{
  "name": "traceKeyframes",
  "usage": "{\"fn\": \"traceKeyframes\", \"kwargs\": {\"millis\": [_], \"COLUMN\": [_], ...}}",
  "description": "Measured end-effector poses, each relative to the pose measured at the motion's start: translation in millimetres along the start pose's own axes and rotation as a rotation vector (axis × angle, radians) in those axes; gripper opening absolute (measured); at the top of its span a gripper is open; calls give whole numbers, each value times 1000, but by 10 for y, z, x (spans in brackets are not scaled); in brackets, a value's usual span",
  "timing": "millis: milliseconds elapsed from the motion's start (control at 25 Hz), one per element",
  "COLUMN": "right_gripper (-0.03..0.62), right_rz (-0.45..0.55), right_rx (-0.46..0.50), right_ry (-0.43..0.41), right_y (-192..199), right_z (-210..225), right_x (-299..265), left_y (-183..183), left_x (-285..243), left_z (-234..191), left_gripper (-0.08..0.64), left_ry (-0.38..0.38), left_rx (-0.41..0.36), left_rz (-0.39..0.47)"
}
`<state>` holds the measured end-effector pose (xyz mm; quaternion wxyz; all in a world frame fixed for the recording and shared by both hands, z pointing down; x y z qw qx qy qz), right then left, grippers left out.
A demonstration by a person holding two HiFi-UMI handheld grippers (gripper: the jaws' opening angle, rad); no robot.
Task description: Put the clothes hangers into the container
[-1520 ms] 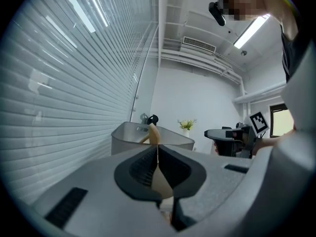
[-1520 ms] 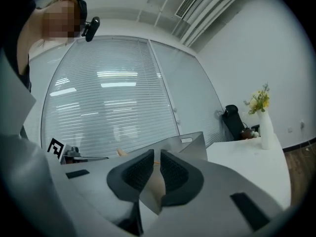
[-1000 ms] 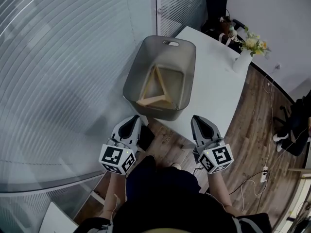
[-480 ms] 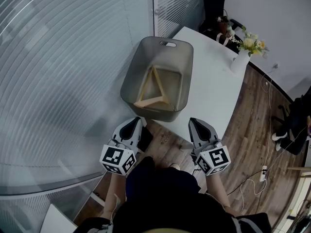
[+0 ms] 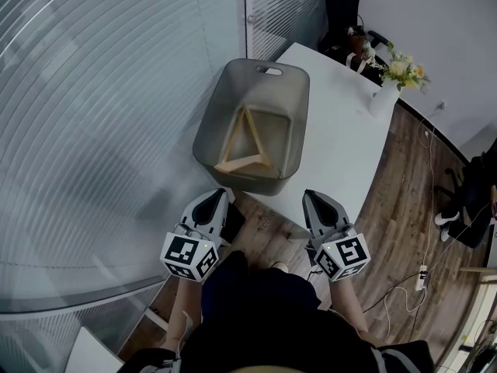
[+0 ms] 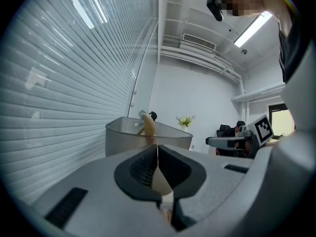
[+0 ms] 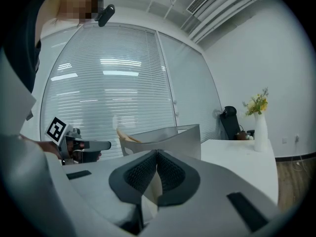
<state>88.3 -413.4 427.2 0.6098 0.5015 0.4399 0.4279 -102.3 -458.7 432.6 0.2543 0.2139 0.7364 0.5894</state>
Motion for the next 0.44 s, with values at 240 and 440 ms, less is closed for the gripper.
{"fn": "traceKeyframes", "kwargs": {"millis": [240,440], "right_gripper": [29,29], "right_rz": [2,-2], "right_rx": [-4,-9], "right_ry": [0,-1], "right_y": [4,27], "right_z": [-12,-30], "right_x": [-10,-14], "left_y": [23,46], "left_x": [5,12], "left_z": [-10,-14], "left_gripper": [15,14], "left_ry": [4,6], "left_rx": [1,1], "left_rz": [-3,-4]}}
Point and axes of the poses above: the fingertips, and each gripper's own axes: x backward along the fingers, z to its right, y out of its underside, the point moved 1 cm from there along x, backward along the fingers, and after that the axes turned 7 degrees about y, right-handed, at the moved point
